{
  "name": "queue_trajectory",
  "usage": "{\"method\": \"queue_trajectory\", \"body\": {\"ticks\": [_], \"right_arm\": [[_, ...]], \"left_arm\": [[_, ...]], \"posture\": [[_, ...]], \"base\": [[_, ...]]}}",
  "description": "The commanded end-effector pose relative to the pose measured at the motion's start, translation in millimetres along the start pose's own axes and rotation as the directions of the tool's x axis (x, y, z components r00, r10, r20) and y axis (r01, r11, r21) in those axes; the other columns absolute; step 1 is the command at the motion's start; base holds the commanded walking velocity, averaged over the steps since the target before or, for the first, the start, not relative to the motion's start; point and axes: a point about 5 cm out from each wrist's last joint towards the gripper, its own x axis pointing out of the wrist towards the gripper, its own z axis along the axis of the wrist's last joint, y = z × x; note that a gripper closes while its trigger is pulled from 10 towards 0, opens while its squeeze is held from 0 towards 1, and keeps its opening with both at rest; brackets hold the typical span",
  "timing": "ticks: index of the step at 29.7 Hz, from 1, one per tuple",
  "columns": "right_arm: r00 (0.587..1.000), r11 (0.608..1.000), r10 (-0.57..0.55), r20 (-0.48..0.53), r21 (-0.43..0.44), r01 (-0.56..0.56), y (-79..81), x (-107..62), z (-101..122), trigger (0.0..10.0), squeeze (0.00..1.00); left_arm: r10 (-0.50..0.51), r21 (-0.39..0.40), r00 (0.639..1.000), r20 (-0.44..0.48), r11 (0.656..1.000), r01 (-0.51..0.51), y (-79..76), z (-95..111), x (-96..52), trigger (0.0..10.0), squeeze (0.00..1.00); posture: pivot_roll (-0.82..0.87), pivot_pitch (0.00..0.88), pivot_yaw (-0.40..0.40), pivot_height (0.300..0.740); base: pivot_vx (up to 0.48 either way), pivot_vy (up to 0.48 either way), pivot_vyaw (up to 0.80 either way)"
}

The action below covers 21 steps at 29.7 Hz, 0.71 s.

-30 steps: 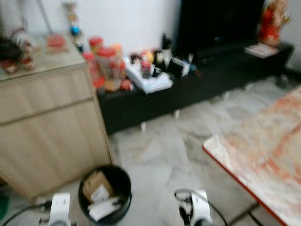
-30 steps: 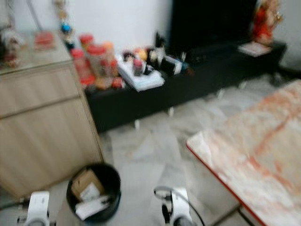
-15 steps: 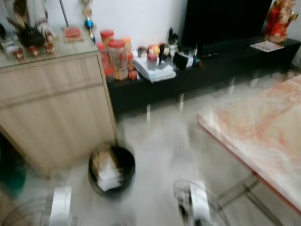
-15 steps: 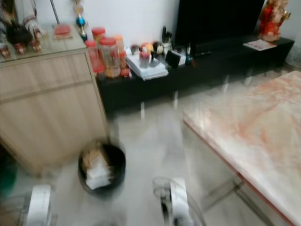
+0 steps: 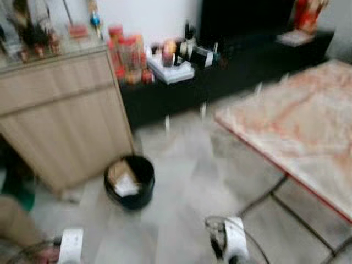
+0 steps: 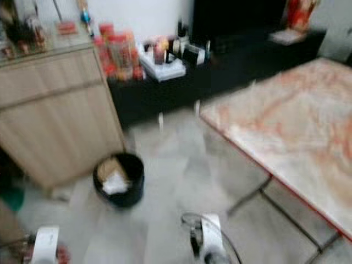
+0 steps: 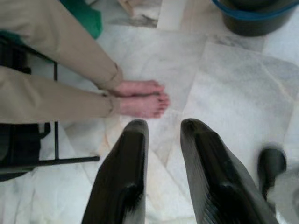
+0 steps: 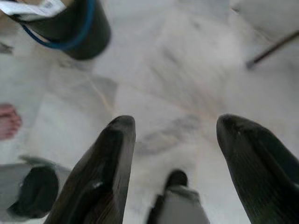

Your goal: Picking trash to rubbish bin

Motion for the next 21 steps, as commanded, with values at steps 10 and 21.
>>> {"method": "queue_trajectory", "body": {"ticks": [10, 21], "right_arm": [[1.0, 1.0, 0.01, 0.024, 0.014, -0.01, 4.8, 2.0, 6.6, 10.0, 0.0], [1.0, 0.999, 0.007, 0.022, 0.037, -0.008, 5.8, 2.3, 6.9, 10.0, 0.0]], "left_arm": [[0.009, 0.001, 1.0, 0.004, 1.0, -0.009, 1.2, 2.9, 1.1, 10.0, 0.0], [0.009, -0.002, 1.0, 0.007, 1.0, -0.009, 2.3, 3.6, 1.5, 10.0, 0.0]], "posture": [[-0.05, 0.0, -0.001, 0.74], [-0.05, 0.0, 0.006, 0.74]], "base": [[0.0, 0.0, 0.0], [0.0, 0.0, -0.36]]}}
